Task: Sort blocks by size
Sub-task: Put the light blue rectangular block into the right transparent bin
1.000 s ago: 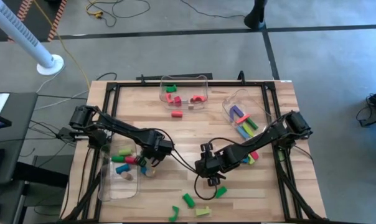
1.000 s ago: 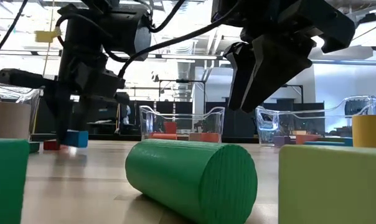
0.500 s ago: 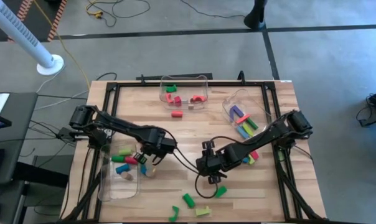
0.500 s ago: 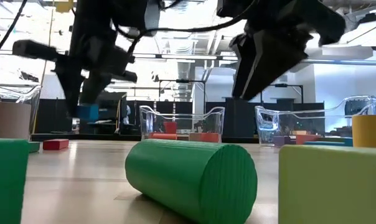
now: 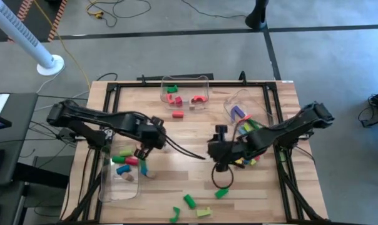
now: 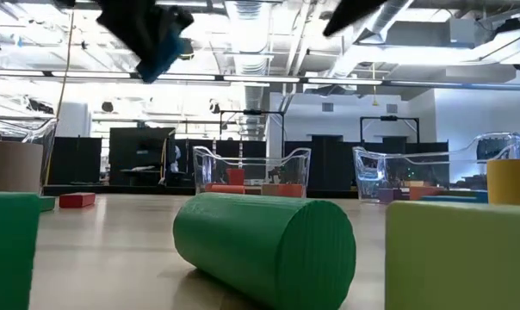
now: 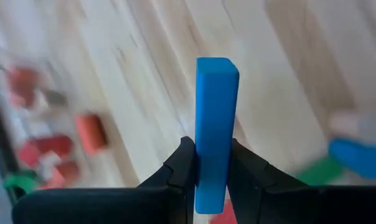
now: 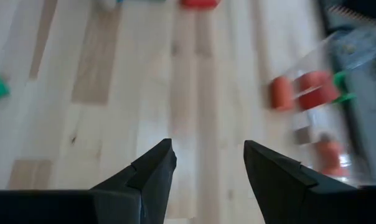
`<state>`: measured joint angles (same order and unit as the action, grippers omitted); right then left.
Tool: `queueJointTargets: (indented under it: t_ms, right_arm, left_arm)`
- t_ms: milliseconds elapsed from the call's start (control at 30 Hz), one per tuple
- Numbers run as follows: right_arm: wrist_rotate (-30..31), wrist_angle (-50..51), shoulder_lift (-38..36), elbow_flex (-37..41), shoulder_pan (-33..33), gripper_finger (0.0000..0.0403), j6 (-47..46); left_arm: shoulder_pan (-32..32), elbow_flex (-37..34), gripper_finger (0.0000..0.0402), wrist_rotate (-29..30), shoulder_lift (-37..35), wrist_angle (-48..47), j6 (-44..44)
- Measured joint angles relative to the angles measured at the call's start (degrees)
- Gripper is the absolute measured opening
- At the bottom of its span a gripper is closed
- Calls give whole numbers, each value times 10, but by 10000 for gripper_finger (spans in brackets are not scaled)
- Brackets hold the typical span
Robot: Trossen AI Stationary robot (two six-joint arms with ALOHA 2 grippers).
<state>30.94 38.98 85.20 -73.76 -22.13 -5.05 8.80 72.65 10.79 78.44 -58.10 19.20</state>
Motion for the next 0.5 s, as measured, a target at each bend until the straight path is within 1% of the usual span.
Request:
queueJointTargets:
  t_ms: [100,233,333,500]
  right_arm:
    - [16,-47,-22,0,0,225,23]
    - [16,-144,-27,0,-3,225,85]
    - [15,-210,-17,0,-3,225,130]
    - [17,-288,12,0,3,225,182]
  left_arm:
    - [0,-12,61,0,-37,69,-2]
    - [0,-49,61,-1,-72,200,12]
    - [0,-86,61,-2,-85,312,25]
    - [0,-133,61,-3,-81,450,39]
